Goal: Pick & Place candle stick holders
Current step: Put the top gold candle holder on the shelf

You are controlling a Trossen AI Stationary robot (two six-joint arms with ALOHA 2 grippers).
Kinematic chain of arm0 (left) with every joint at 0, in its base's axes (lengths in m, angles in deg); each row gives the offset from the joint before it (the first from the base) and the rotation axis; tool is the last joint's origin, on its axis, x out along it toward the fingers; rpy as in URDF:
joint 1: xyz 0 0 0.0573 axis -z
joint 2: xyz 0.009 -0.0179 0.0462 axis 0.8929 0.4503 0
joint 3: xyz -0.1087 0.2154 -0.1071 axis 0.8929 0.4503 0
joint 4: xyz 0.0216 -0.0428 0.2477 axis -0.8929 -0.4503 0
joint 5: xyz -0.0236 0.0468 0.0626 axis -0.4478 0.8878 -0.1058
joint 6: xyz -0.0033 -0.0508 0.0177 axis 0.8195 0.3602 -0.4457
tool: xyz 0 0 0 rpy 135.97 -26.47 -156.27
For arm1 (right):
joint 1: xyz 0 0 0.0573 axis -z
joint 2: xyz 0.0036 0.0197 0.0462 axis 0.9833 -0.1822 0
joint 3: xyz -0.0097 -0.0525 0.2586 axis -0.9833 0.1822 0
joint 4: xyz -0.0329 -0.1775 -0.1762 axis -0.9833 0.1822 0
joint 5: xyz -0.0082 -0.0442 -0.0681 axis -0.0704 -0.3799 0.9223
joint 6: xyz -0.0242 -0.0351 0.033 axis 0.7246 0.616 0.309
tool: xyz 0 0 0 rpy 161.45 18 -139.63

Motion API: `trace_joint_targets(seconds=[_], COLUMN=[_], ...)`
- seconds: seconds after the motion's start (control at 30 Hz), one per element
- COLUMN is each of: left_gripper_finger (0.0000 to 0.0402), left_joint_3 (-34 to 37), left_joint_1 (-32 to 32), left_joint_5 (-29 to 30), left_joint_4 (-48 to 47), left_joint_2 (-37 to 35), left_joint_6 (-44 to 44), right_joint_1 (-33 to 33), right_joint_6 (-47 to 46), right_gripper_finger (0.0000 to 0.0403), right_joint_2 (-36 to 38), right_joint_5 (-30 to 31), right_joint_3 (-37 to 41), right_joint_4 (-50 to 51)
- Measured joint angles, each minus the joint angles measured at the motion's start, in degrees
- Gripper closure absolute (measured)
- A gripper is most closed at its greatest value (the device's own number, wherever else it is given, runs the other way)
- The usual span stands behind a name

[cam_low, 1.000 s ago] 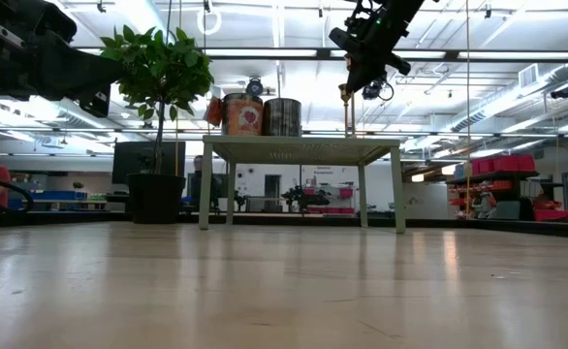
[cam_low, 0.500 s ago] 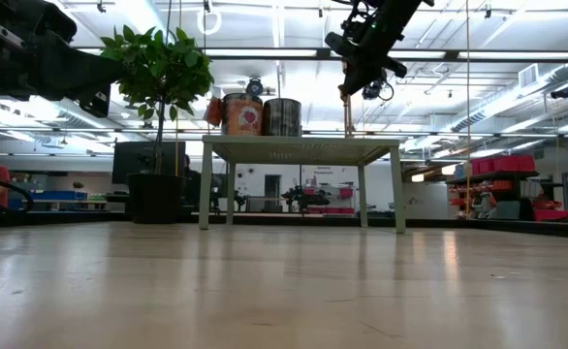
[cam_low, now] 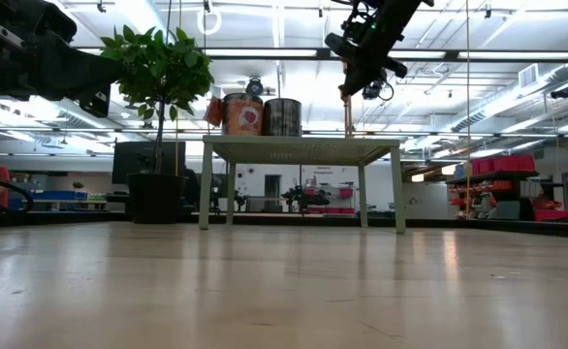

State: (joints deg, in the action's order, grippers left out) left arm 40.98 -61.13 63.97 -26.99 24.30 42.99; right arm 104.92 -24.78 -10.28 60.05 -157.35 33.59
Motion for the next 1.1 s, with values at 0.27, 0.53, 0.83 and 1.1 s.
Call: trace_joint_targets(seconds=[0.27,0.53,0.83,1.1], left_gripper_finger=[0.0371,0.0371,0.0371,0.0371], left_joint_3=[0.01,0.02,0.01,0.02], left_joint_1=[-0.01,-0.01,-0.01,-0.02], left_joint_5=[0.00,0.00,0.00,0.00], left_joint_4=[0.00,0.00,0.00,0.00], left_joint_2=[-0.01,-0.01,-0.01,-0.02], left_joint_6=[0.01,0.02,0.02,0.02], right_joint_1=[0.01,0.03,0.96,1.41], right_joint_6=[0.00,1.51,1.77,2.34], right_gripper_finger=[0.0383,0.0383,0.0383,0.0383], right_joint_2=[-0.02,-0.02,-0.02,-0.02], right_joint_5=[0.26,-0.05,-0.23,-0.24], right_joint_3=[0.04,0.06,0.06,0.11], right_joint_4=[0.04,0.11,0.20,0.26])
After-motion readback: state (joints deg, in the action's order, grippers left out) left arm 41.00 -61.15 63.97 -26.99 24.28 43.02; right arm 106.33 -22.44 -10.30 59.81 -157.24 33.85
